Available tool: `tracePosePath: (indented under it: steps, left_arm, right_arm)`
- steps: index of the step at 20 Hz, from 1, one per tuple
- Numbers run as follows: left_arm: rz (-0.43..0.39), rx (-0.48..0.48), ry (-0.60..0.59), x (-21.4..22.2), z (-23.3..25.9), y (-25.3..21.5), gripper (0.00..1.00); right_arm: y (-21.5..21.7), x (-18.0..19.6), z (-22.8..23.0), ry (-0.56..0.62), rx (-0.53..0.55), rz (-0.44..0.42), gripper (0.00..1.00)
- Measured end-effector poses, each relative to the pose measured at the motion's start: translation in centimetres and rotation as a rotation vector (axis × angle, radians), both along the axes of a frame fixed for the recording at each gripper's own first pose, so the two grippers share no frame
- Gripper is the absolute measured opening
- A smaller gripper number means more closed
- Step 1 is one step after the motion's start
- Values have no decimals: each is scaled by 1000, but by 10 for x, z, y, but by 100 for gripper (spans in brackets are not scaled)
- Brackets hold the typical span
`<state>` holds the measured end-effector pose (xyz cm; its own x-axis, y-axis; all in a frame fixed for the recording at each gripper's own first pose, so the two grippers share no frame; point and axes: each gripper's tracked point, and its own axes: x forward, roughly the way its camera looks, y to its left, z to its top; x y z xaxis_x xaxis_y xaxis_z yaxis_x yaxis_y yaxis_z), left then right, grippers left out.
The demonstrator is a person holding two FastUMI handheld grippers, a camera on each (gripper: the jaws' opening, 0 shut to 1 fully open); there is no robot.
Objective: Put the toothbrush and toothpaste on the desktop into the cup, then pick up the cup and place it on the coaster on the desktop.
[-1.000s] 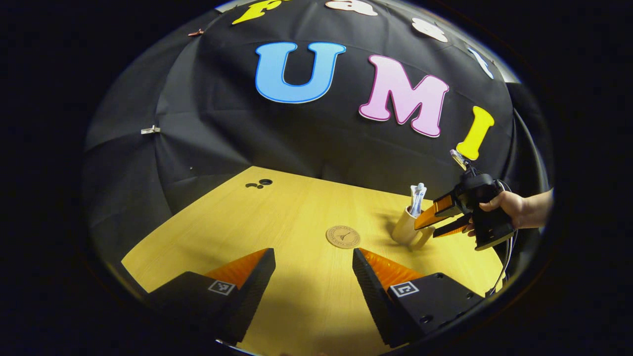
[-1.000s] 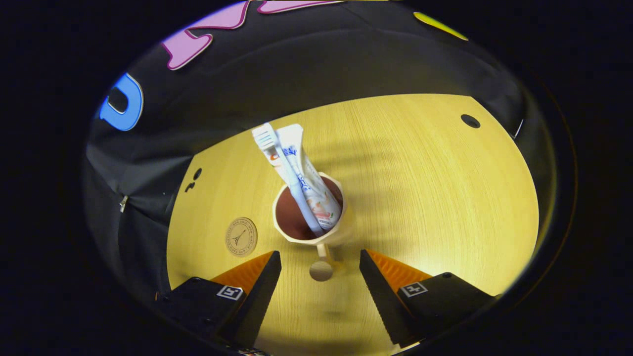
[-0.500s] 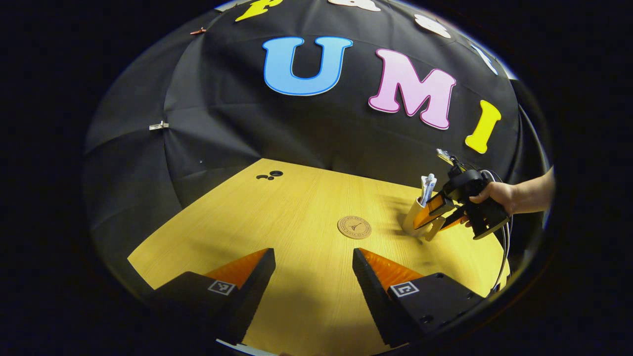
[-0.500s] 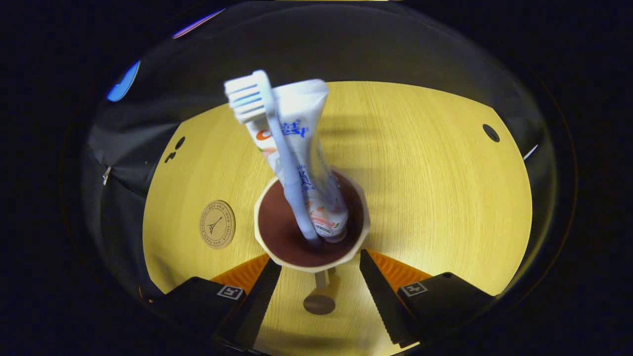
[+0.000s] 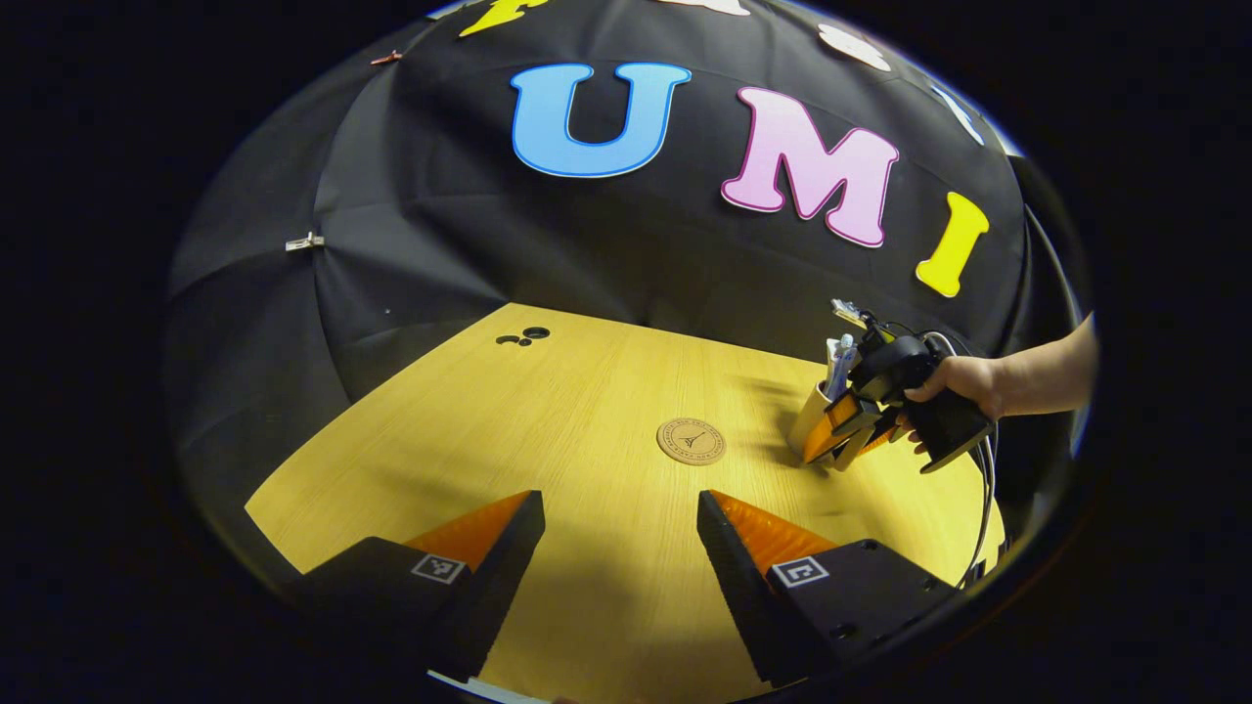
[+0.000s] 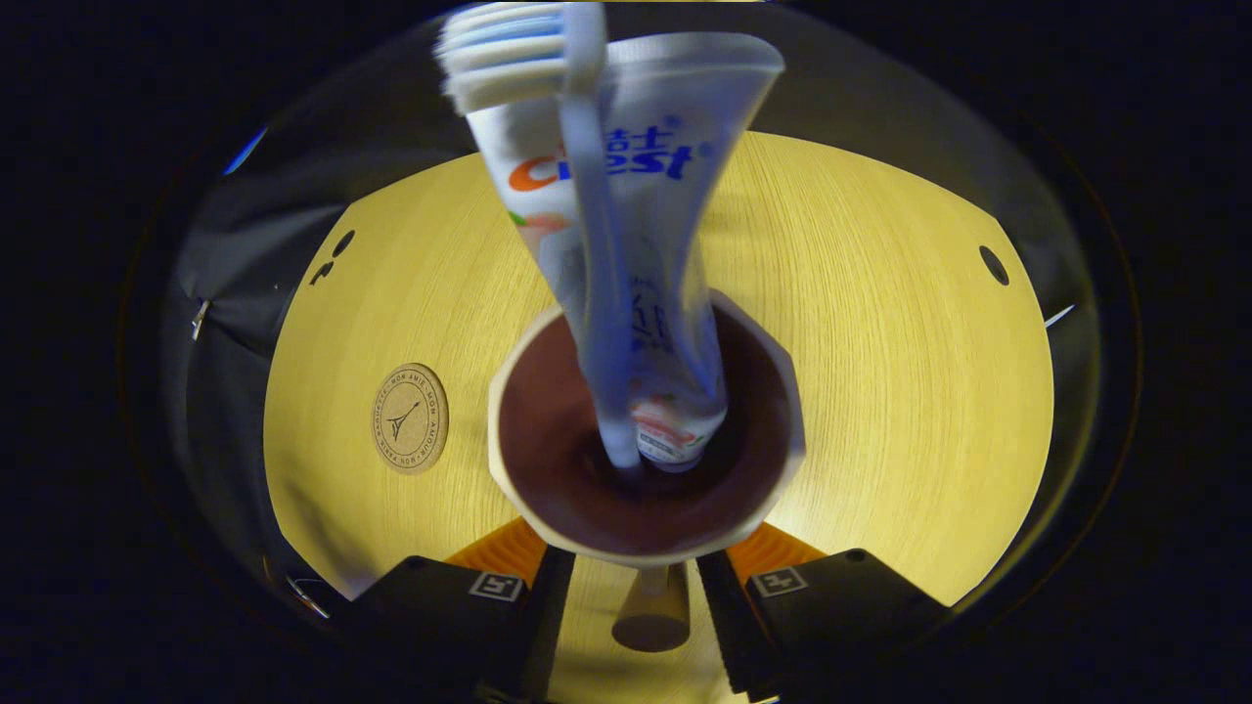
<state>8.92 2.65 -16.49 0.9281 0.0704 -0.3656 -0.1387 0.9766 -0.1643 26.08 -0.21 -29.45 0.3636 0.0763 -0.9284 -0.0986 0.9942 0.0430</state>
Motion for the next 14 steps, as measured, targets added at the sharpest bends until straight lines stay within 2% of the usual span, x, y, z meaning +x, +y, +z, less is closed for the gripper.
tracePosePath:
  steps: [1,2,3,4,7,8,9,10,14]
  left_arm:
    - [1,-1,1,1,0,0,98]
    - [1,-3,4,2,-1,1,98]
    - [2,-3,6,2,-1,1,98]
    - [0,-4,8,2,-1,0,98]
    - [-7,-3,23,2,-3,-3,98]
    - [-13,-1,25,3,-2,-4,98]
    - [-17,3,28,3,-3,-6,98]
    - [-22,6,30,3,-3,-8,98]
    - [-33,20,44,1,-8,-11,98]
  right_arm:
    - [-2,0,0,-1,-5,-1,63]
    - [-5,0,2,-2,-5,-5,52]
    - [-6,1,1,1,0,-10,35]
    - [-8,2,0,2,-7,-13,44]
    - [-7,2,1,-22,-44,29,37]
    - [-8,0,1,-25,-52,43,27]
    - [-9,1,1,-30,-55,47,39]
    - [-9,2,2,-35,-59,47,33]
    - [-9,2,3,-58,-82,71,33]
